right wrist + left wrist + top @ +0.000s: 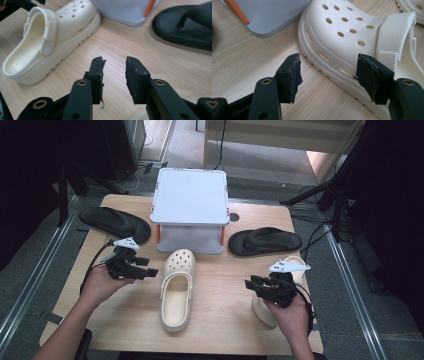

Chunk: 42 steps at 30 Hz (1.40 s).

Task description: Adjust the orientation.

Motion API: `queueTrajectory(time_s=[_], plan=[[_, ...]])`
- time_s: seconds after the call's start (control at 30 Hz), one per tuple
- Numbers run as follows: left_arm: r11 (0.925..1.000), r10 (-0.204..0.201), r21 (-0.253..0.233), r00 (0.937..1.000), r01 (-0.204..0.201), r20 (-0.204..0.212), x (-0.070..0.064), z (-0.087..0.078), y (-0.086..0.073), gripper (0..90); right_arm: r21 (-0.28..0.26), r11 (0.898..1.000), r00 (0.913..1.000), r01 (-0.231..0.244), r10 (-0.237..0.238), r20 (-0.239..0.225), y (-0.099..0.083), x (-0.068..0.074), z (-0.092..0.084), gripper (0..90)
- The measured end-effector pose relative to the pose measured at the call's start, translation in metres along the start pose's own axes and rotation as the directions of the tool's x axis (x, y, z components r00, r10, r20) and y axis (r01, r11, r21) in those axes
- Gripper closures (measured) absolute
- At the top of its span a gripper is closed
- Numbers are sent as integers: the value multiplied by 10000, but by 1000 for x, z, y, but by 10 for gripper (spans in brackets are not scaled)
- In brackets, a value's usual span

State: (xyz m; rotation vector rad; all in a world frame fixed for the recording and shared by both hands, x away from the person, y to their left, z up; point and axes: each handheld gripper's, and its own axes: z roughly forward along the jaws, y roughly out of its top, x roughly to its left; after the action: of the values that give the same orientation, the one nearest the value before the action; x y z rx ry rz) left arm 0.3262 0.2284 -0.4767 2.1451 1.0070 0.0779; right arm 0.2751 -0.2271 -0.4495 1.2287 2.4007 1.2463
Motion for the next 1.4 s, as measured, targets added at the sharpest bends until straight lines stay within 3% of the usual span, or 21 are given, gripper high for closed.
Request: queueTrajectory(time_s=[0.37,0.7,0.97,1.13,1.4], plan=[[9999,98,60,9999,-98,81,3,3,5,376,159,9987,9974,-494,485,542,-19,-21,-24,845],[9997,227,74,9997,-227,59,1,5,6,377,342,9957,9849,-861,799,1536,-41,-38,-48,900],[9996,253,-156,9996,-254,-79,1,2,6,385,663,9937,9780,-901,757,1945,-55,-52,-60,900],[9997,231,-66,9997,-231,-118,1,3,6,384,714,9912,9782,-1117,971,1834,-65,-59,-70,900],[9997,217,-86,9997,-218,-143,1,2,6,384,1240,9831,9810,-1347,1146,1568,-71,-67,-66,900]])
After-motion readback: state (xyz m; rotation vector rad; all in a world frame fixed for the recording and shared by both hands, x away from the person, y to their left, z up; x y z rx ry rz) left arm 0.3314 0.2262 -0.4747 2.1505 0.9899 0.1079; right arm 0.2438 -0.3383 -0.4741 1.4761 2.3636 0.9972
